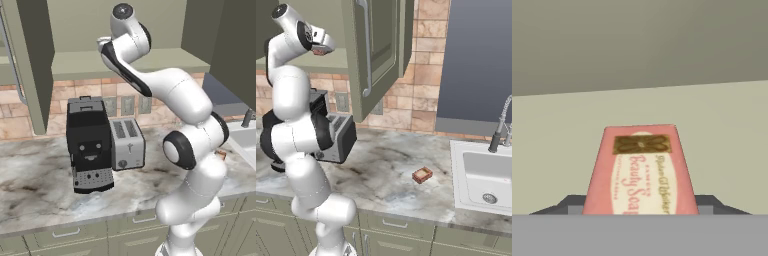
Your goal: Locate and retrieve the bar soap and bar soap from the cabinet. Place them next to the sink.
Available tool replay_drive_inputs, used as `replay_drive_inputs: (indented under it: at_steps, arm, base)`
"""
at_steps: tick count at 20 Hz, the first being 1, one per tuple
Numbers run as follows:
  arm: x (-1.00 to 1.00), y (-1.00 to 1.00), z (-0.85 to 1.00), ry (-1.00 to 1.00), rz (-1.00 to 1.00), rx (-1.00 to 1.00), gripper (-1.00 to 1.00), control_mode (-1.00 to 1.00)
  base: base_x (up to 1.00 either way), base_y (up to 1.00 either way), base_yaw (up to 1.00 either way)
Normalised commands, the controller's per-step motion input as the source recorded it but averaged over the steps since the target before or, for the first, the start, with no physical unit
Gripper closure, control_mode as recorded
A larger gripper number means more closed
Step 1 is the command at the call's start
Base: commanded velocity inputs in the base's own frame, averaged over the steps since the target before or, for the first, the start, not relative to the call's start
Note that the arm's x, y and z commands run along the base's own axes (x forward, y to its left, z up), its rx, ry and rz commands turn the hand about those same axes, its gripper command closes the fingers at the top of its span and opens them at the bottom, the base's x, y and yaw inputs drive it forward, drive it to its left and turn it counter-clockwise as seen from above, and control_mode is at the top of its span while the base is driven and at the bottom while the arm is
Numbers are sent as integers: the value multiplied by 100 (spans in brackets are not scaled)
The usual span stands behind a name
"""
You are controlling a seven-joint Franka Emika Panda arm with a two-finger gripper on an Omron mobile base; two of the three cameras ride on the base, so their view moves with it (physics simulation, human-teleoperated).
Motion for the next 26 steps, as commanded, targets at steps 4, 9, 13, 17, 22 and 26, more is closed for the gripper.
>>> replay_drive_inputs:
  at_steps: [4, 9, 13, 17, 22, 26]
  arm:
    - [-90, 9, 0, -14, 0, 0, 100, -100]
    - [-100, 1, 0, -9, 0, 0, 100, -100]
    - [-100, -9, 0, -4, 0, 1, 100, -100]
    - [-100, -22, 0, -3, 0, 2, 100, -100]
    - [-100, -16, 4, -2, 0, 3, 100, -100]
    - [-100, -24, -5, 1, -3, 4, 100, -100]
  base:
    - [0, 0, 0]
    - [0, 0, 0]
    - [0, 0, 0]
    - [0, 0, 0]
    - [0, 0, 0]
    - [0, 0, 0]
